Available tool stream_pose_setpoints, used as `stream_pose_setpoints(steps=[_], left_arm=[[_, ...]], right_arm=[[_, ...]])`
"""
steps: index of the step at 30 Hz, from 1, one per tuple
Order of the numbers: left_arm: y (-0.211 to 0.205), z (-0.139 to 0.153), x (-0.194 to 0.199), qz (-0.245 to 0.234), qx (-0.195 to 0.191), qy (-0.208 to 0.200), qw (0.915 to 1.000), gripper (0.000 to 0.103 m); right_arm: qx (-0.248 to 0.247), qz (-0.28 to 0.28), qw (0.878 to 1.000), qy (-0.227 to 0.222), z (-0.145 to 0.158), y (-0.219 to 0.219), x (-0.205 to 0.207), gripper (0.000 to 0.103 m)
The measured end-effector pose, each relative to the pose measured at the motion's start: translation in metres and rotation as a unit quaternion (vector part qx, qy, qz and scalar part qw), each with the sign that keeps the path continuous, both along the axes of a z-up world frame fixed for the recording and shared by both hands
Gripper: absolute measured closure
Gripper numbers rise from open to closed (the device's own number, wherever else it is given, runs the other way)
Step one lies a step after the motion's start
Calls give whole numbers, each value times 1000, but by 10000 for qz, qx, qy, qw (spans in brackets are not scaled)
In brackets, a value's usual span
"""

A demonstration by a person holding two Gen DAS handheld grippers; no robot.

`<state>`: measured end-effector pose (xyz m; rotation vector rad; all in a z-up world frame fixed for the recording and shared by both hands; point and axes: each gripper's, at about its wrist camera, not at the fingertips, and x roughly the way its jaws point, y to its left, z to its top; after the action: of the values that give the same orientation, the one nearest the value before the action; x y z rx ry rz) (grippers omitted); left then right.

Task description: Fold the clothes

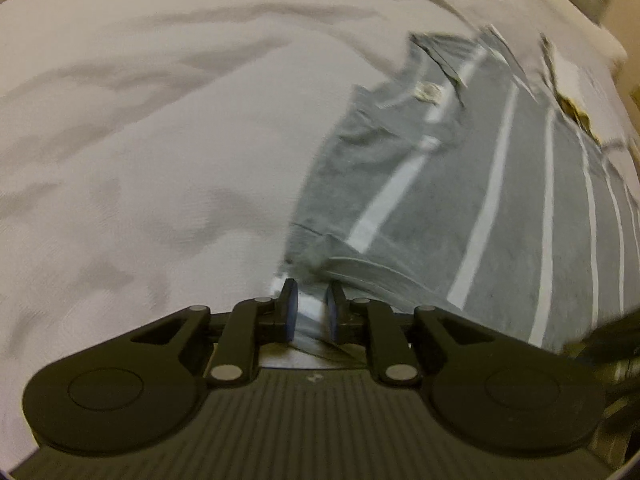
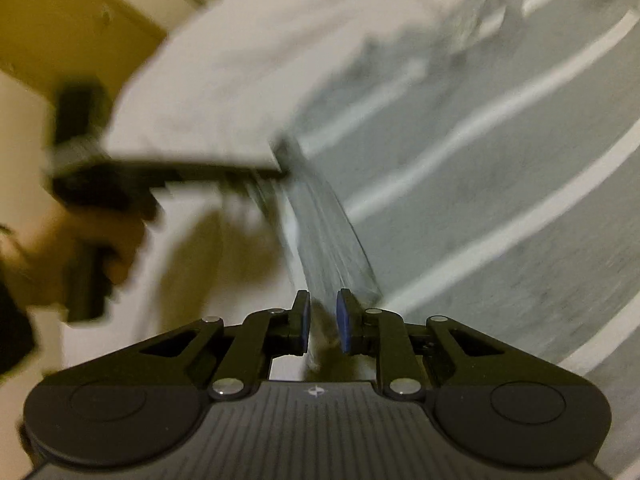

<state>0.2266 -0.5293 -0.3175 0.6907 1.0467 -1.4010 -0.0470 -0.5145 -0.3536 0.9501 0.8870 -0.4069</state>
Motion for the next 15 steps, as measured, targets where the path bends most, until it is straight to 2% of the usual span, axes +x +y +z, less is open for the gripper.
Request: stream_pose_setpoints(steps=[4, 11, 14, 15], left_arm=[[5, 12, 4, 358, -177, 38, 9992, 87], [-8, 17, -13, 1144, -78, -122, 9933, 81], [3, 30, -21, 1470, -120, -276, 9887, 75], [10, 36, -25, 1652, -125, -272, 9858, 73]], right_arm=[[60, 322, 9995, -49, 1, 10, -10, 81], [507, 611, 9968, -108, 5, 2, -34, 80], [536, 698, 9960, -177, 16, -10, -43, 70], [502, 760, 9958, -129, 18, -13, -50, 64]])
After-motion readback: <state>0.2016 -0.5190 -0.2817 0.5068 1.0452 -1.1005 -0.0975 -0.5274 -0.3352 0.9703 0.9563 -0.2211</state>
